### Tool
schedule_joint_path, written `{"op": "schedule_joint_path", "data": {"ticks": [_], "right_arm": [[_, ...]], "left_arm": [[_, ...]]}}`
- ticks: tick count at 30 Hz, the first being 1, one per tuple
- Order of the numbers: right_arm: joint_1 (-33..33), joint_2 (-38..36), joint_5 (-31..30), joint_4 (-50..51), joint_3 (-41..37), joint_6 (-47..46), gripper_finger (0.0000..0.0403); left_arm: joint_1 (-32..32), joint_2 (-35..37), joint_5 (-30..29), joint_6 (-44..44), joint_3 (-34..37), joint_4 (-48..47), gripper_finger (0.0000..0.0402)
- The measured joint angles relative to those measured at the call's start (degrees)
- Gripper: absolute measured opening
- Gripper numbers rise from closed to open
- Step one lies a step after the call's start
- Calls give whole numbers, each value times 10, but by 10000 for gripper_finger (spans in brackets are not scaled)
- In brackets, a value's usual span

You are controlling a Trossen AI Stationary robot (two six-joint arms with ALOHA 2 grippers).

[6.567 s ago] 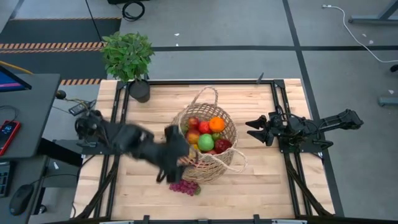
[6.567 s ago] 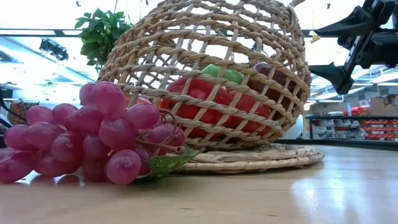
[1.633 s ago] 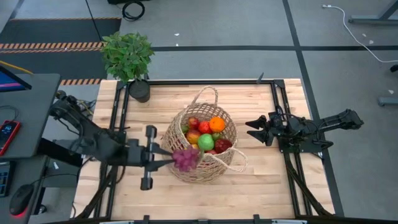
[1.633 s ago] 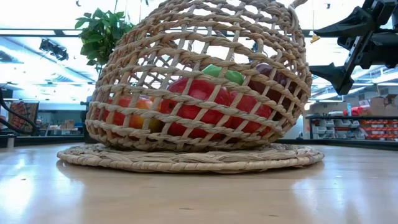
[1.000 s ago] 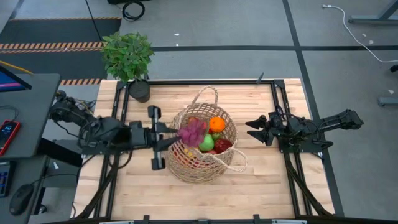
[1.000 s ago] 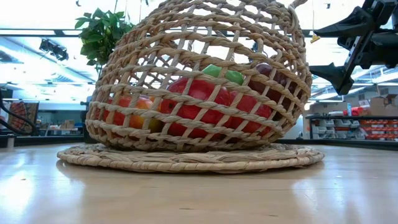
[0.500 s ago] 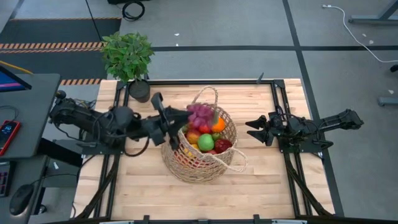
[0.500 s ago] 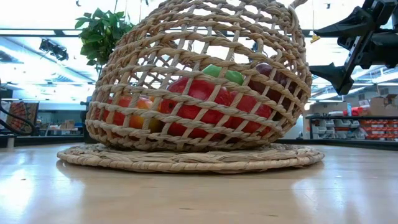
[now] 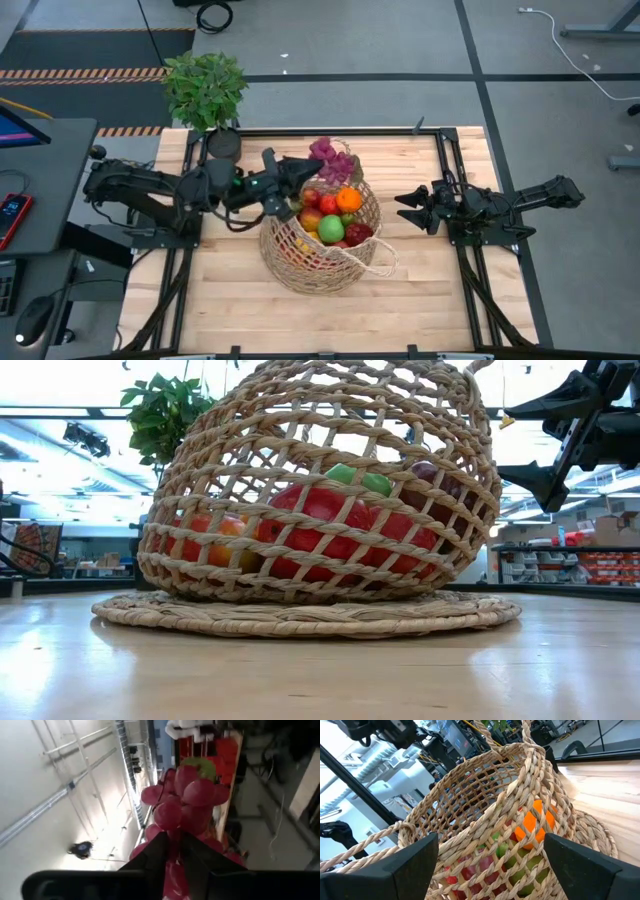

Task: Build produce basket
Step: Put the grapes into the basket

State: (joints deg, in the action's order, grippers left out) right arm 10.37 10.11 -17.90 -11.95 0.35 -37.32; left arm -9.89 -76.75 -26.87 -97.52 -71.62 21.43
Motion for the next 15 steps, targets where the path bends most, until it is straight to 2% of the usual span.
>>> {"op": "schedule_joint_path", "data": {"ticks": [3,9,12,15], "right_arm": [[0,0,0,0,0,0,365],[0,0,0,0,0,0,365],[0,0,0,0,0,0,365],[0,0,0,0,0,0,365]], "left_arm": [[10,-5,-1,-35,0,7,63],[23,-11,0,-16,0,1,57],[33,-15,18,81,0,-7,56],[40,-26,46,281,0,-24,61]]}}
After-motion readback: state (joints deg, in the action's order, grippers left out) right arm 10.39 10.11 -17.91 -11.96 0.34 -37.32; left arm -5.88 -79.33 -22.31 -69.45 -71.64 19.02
